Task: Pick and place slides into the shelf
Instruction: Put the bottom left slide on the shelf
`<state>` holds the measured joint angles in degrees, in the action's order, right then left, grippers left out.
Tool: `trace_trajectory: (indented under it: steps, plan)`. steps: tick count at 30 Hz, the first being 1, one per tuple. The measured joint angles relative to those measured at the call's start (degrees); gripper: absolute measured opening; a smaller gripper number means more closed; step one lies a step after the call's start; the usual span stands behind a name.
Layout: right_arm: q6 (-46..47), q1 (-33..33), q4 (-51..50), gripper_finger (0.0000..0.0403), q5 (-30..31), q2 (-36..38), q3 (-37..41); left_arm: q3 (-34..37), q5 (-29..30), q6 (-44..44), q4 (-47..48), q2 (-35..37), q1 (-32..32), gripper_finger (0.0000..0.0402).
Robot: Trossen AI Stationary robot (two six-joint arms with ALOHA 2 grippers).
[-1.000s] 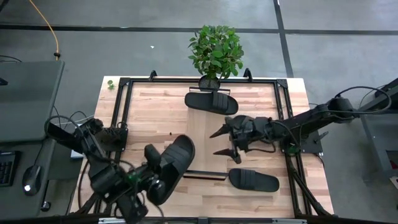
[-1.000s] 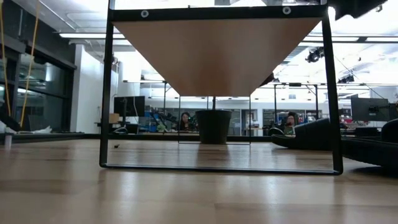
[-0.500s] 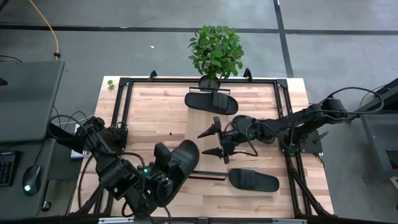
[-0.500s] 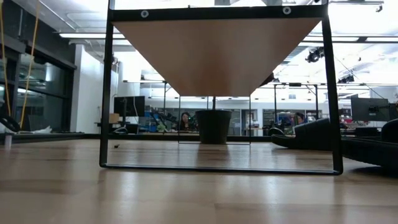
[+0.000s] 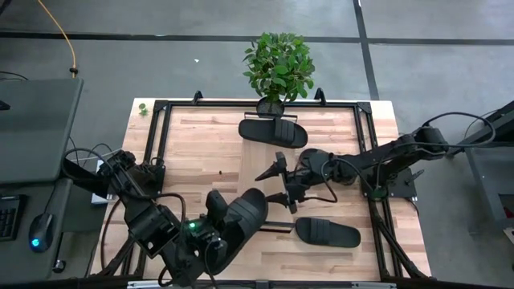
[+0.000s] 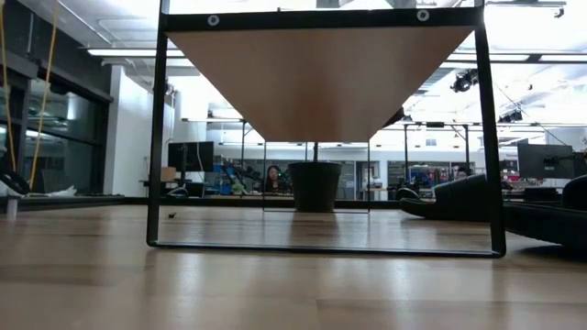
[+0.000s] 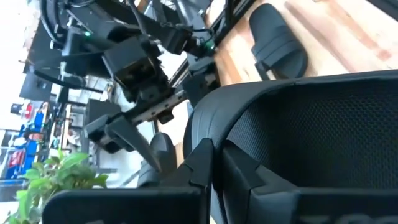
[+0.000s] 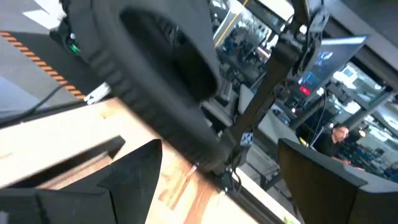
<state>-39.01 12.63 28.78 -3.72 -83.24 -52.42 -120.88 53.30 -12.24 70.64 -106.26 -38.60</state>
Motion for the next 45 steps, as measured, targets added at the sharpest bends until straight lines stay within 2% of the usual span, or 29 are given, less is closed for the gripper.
trace_trajectory:
  steps: [11, 22, 29, 39, 45]
  plan:
    - [-0.04, 2.69, 3.39, 0.031, -1.61, 0.0, 0.07, 0.02, 0.15, -1.96, -2.21, 0.0, 0.01, 0.0025]
    - [0.98, 2.79, 4.21, 0.0305, -4.9, 0.0, 0.07, 0.02, 0.1, -6.68, -6.41, 0.0, 0.46, 0.0008]
    - [3.16, 2.79, 4.65, 0.0275, -6.34, 0.0, 0.07, 0.02, -0.33, -7.02, -7.09, 0.0, 2.65, 0.0025]
    - [3.13, 2.79, 3.67, 0.0238, -6.44, 0.0, 0.13, 0.02, -3.22, -7.33, -7.46, 0.09, 5.21, 0.0008]
    - [3.11, 2.81, 3.6, 0.0202, -6.81, 0.0, 0.13, 0.02, -2.8, -6.96, -7.59, 0.09, 5.19, 0.002]
